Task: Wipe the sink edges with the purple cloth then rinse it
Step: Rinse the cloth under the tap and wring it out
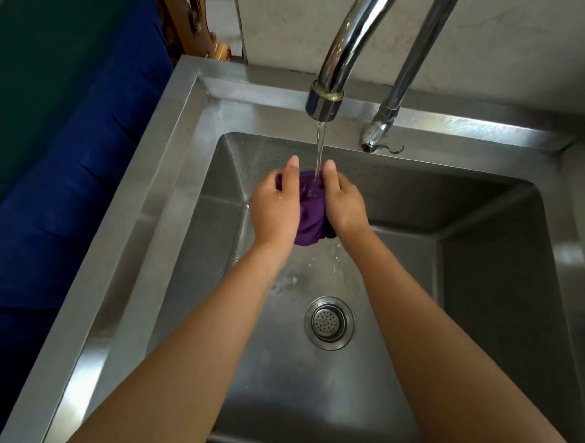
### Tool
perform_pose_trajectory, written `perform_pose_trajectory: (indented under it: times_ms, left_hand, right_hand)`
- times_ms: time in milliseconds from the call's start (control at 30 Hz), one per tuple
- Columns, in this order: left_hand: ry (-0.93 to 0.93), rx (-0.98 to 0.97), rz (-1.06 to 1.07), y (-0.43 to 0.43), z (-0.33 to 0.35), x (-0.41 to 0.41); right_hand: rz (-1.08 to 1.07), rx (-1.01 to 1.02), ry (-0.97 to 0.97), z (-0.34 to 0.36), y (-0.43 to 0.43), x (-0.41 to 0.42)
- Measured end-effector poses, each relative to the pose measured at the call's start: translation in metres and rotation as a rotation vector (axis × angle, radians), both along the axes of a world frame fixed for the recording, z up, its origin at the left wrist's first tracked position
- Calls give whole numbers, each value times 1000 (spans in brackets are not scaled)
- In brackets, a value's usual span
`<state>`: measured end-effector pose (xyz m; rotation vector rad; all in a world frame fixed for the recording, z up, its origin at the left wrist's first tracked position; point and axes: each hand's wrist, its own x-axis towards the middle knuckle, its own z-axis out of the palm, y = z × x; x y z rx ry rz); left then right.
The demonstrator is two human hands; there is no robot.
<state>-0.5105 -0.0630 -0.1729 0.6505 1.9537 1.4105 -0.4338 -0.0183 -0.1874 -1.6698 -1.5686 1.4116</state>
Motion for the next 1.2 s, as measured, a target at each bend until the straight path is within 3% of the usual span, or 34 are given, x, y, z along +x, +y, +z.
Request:
perform_pose_trajectory:
  times_ms: [167,400,567,700,900,1200]
  left_hand:
    - [-261,-72,115,13,-4,-17]
    - [-309,-125,27,16,3,-3]
    - [-322,-171,-28,13,5,2]
    - [-195,-99,-43,7,9,7]
    - [1,-139,-50,14,21,2]
    - [184,-150,-29,12,19,8]
  right_hand:
    - [155,179,43,9,-13,9]
    - [92,473,-216,35,-21,-7]
    - [76,454,-296,36,-10,-8]
    - [52,371,-170,34,-4,-3]
    - [220,350,-45,32,-15,3]
    - [164,476,-178,26,-13,3]
